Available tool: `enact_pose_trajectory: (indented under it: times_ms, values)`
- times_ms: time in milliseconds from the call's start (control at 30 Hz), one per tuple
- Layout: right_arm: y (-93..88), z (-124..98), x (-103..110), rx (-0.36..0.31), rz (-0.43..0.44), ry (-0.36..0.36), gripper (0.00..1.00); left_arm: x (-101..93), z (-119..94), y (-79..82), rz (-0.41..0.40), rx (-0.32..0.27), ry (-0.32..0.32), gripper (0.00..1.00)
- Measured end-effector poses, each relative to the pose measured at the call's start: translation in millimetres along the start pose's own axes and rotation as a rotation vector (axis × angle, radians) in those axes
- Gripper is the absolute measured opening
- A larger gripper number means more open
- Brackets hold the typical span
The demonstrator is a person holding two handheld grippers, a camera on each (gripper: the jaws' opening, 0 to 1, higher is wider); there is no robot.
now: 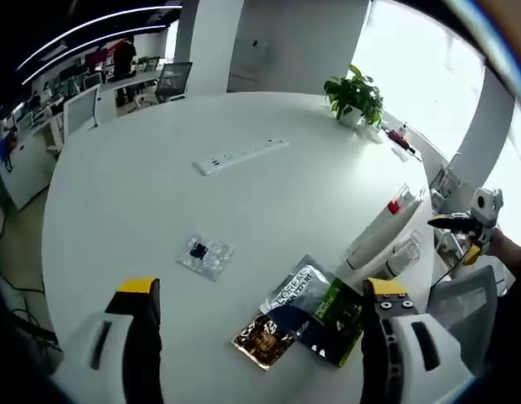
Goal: Arrange the skincare products in the storage area until every visible bottle or jar stands upright without overlapping.
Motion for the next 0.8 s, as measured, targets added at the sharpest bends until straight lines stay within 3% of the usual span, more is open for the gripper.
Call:
enact_pose_trajectory:
  times_ms: [367,600,800]
  values:
    - [0.7,9,-5,0.019,0.005,-0.007,0.98,22.2,20,-2.5,-0.019,0.028,0.01,0.91]
    - [2.2,14,-7,0.03,0.002,-0.004,0.98,39.8,38,-6.2,-0.002,0.048,0.049,0.88]
    - [-1.4,15,-13,0.043,0.013,-0.016,0.98,53.4,54,-4.2,0.029,0.03,0.082,0.75]
Point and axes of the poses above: the point that each gripper's makers call its tool centre point, and the gripper's own axes: z roughly forward along the fingers, x roughly to its left, y roughly out of its top, the point moved 9 cm from there along -z, roughly backward along the fingers, and after that the axes turned 8 degrees about -y, right-handed, at the moved point
